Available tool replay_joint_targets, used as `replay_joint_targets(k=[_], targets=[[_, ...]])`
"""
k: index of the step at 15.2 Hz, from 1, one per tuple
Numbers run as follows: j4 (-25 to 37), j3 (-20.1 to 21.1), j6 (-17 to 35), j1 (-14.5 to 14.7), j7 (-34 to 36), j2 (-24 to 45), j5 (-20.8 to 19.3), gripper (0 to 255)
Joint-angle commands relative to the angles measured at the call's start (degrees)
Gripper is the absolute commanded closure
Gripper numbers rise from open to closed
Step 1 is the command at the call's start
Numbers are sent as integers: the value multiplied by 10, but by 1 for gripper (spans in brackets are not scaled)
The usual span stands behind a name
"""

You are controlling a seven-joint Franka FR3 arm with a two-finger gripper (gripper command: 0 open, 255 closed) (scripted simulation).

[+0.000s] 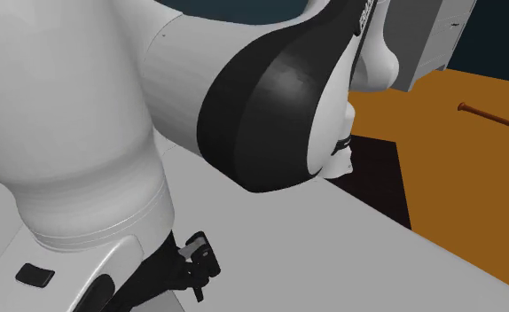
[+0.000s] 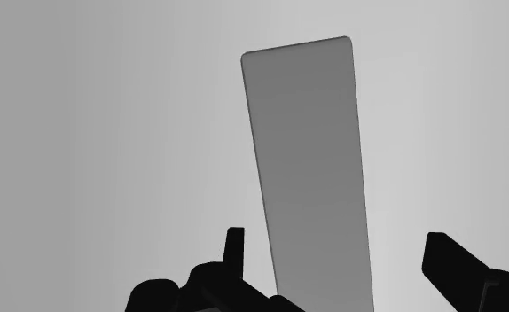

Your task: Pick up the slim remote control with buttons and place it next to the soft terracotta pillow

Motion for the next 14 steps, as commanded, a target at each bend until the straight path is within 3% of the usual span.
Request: replay_joint_targets(k=[1, 6, 13, 14], targets=[[2, 3, 10, -2, -6, 13, 5, 0], [-9, 6, 38, -5, -10, 30, 12, 0], [-9, 6, 38, -5, -10, 30, 12, 0], [-9, 6, 38, -5, -10, 30, 12, 255]])
